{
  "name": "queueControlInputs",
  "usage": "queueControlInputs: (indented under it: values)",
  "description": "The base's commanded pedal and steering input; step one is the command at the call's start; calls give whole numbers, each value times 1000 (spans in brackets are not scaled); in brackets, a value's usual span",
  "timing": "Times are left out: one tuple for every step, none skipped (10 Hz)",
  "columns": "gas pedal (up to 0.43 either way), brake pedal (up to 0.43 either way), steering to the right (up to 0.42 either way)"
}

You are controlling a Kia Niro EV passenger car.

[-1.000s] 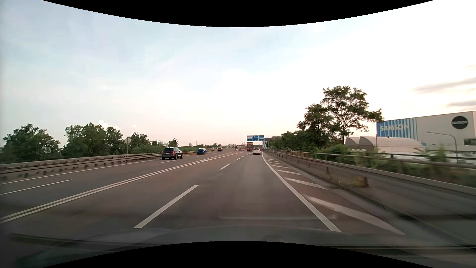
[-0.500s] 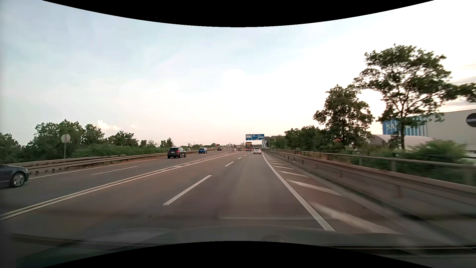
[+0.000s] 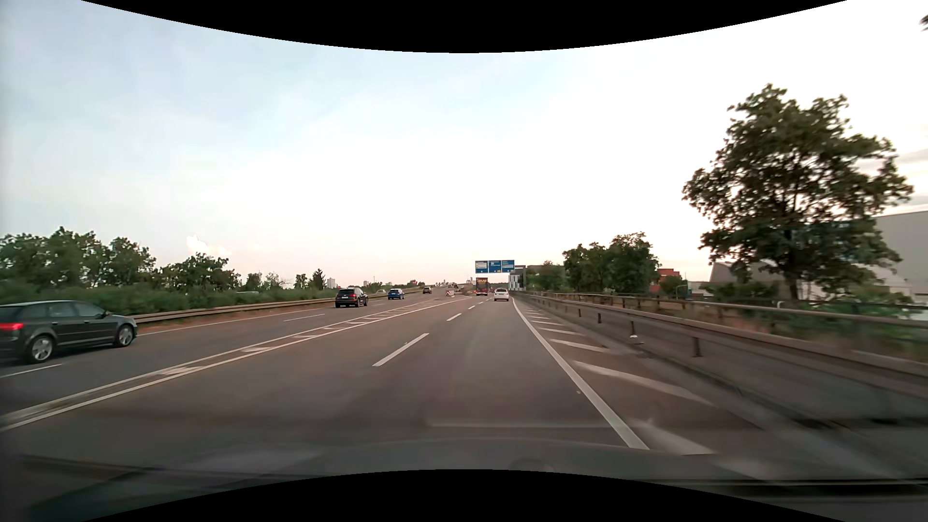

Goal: Follow the waypoints while adhering to traffic rules and regulations

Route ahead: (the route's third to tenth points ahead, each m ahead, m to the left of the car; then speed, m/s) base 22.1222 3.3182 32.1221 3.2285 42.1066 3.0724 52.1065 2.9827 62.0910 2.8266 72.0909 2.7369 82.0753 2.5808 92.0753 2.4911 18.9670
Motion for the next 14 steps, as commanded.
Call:
queueControlInputs:
  values:
    - [0,0,0]
    - [0,0,0]
    - [0,0,0]
    - [0,0,0]
    - [0,0,0]
    - [0,0,0]
    - [0,0,0]
    - [0,0,0]
    - [0,0,0]
    - [0,0,0]
    - [0,0,0]
    - [0,0,0]
    - [0,0,0]
    - [0,0,0]
